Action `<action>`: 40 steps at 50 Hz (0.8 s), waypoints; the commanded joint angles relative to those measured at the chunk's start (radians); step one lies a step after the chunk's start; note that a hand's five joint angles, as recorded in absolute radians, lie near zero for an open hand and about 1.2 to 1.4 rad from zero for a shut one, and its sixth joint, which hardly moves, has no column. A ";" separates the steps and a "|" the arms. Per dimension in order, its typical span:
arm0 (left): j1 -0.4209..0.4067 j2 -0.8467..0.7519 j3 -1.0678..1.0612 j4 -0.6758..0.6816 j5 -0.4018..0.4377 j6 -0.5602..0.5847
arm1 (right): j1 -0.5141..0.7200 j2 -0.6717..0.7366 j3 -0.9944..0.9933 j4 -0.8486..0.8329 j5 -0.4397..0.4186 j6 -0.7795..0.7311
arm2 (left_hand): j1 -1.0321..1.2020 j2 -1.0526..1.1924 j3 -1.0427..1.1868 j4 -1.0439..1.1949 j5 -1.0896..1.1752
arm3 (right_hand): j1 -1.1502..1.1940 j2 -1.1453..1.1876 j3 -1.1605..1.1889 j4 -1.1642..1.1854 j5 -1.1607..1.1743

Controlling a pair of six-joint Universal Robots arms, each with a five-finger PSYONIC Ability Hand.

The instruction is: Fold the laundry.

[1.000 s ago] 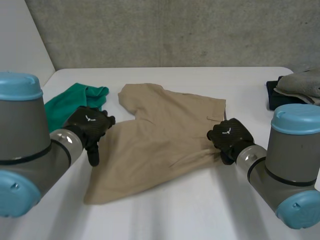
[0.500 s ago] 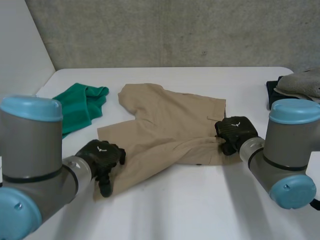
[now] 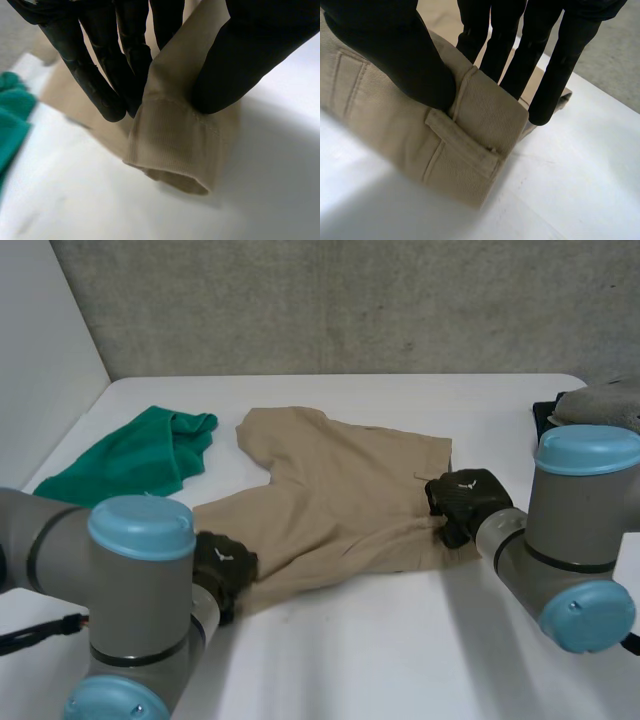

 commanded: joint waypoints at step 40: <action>0.200 0.111 1.047 0.264 0.066 0.127 | 0.006 -0.112 -0.524 -0.507 0.111 -0.133 | 0.254 0.202 0.213 0.202 0.216 | 0.306 0.224 0.208 0.199 0.200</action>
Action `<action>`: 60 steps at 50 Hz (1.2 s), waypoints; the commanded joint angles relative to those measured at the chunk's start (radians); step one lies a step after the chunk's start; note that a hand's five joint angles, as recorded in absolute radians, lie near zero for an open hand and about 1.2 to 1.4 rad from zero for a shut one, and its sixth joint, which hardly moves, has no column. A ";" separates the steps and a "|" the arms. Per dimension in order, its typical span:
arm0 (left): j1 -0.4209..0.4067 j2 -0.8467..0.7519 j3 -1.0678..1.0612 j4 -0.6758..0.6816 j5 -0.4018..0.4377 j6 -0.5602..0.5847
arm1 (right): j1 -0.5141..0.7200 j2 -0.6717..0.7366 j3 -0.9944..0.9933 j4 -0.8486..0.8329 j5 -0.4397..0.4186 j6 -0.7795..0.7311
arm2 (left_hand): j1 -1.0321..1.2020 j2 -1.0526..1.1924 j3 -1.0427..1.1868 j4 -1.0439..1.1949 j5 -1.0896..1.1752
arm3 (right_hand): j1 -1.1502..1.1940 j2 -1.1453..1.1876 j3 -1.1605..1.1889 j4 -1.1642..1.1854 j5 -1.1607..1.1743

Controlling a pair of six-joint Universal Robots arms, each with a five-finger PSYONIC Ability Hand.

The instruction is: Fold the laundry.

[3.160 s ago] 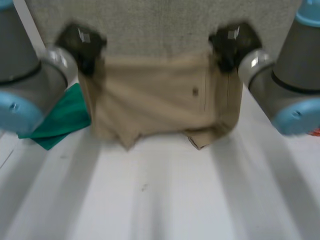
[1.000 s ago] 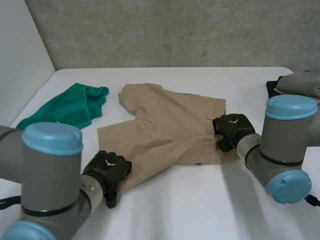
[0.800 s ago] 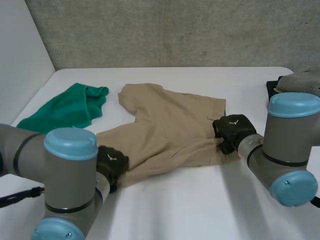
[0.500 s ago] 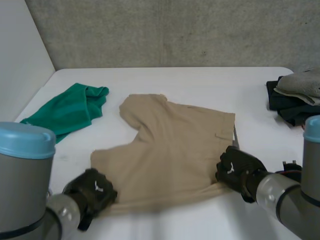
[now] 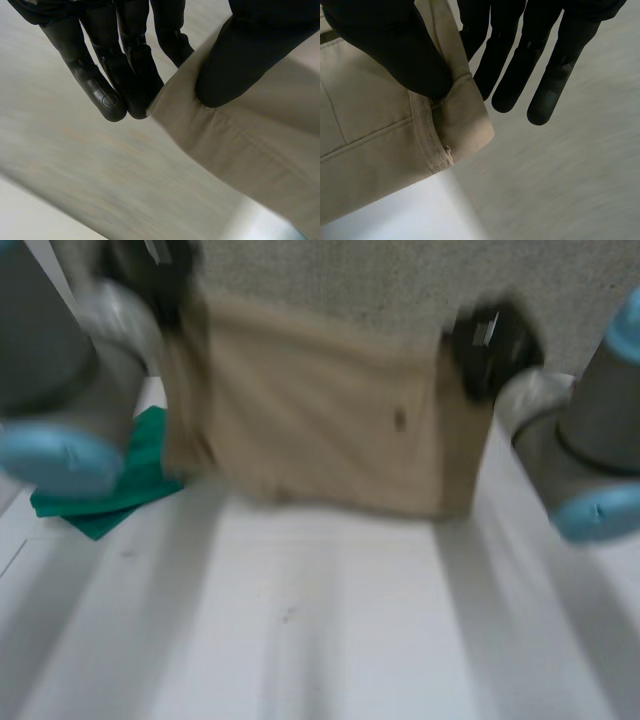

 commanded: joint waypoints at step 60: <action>0.105 0.727 -0.645 -0.413 0.151 0.082 | 0.000 -0.365 0.194 0.456 -0.032 -0.036 | 0.254 0.198 0.208 0.197 0.202 | 0.306 0.224 0.206 0.198 0.194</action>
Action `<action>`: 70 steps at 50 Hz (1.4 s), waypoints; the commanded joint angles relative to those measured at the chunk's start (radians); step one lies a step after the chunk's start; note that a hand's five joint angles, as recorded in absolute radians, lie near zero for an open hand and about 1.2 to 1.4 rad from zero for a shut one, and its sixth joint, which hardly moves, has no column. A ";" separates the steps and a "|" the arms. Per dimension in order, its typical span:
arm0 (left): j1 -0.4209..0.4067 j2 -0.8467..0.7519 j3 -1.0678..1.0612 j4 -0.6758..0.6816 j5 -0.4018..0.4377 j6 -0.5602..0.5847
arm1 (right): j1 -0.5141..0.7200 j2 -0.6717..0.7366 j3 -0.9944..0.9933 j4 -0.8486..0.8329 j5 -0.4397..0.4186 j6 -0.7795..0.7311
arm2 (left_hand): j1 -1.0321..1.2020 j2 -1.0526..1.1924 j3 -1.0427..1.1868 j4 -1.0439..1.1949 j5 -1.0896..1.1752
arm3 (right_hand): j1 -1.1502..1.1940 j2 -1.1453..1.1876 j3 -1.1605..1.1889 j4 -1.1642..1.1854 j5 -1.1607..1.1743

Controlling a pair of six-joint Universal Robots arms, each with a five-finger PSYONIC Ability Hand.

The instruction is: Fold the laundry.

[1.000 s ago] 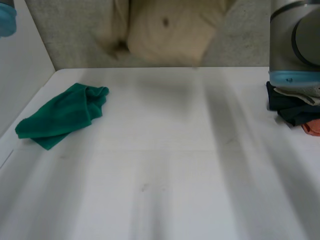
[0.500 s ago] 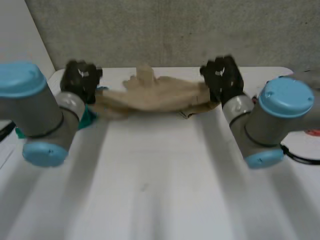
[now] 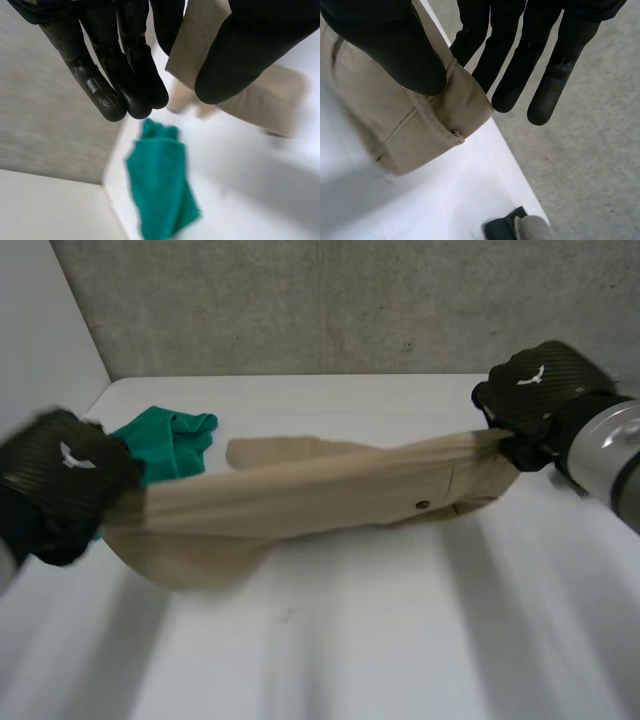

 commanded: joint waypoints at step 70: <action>-0.058 -0.564 0.000 0.490 0.002 -0.166 | 0.000 0.369 0.194 -0.547 0.044 0.032 | 0.254 0.196 0.206 0.195 0.202 | 0.306 0.224 0.206 0.198 0.193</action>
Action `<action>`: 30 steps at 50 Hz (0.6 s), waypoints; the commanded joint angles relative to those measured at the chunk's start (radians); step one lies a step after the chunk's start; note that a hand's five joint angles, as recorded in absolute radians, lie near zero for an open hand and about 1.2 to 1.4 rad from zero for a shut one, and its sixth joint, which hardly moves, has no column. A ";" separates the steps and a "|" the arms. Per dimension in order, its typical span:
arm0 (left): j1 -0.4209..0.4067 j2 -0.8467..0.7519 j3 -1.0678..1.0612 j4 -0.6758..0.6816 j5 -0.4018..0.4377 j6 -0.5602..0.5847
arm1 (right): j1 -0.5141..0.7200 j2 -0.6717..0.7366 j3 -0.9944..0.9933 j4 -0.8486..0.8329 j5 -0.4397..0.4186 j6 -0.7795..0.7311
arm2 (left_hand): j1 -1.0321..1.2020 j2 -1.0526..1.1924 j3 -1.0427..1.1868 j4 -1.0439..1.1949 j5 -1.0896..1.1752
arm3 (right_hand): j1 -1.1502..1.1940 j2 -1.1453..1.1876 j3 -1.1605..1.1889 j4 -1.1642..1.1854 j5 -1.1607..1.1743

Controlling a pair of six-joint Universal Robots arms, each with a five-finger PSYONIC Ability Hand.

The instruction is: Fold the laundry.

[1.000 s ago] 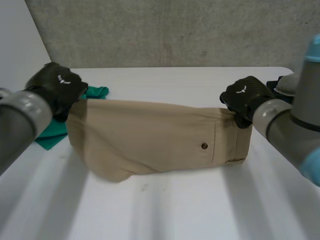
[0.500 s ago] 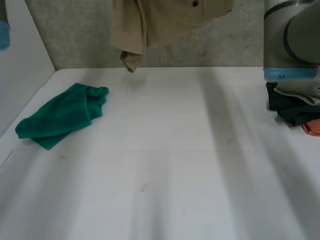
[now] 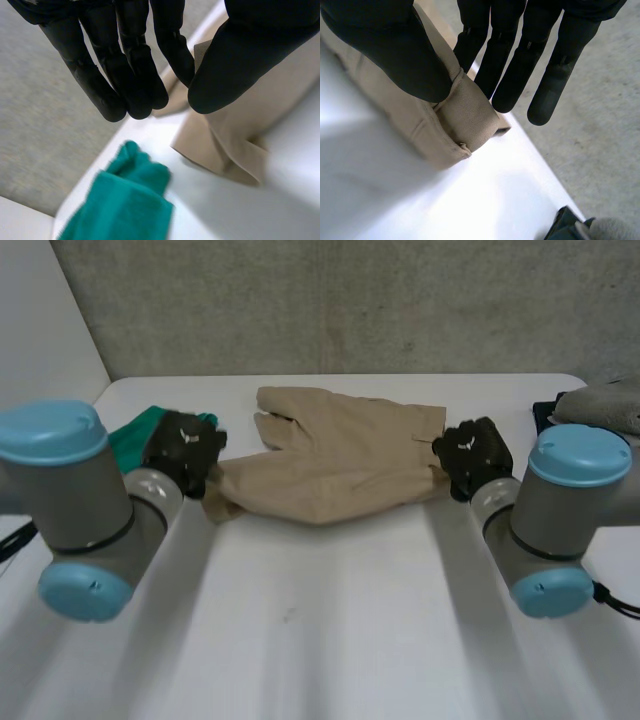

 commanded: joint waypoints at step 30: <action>-0.185 0.221 -0.063 -0.450 -0.100 0.218 | -0.081 -0.311 0.302 0.499 -0.093 -0.315 | -0.968 -1.026 -1.016 -1.028 -1.023 | 0.306 0.224 0.206 0.198 0.193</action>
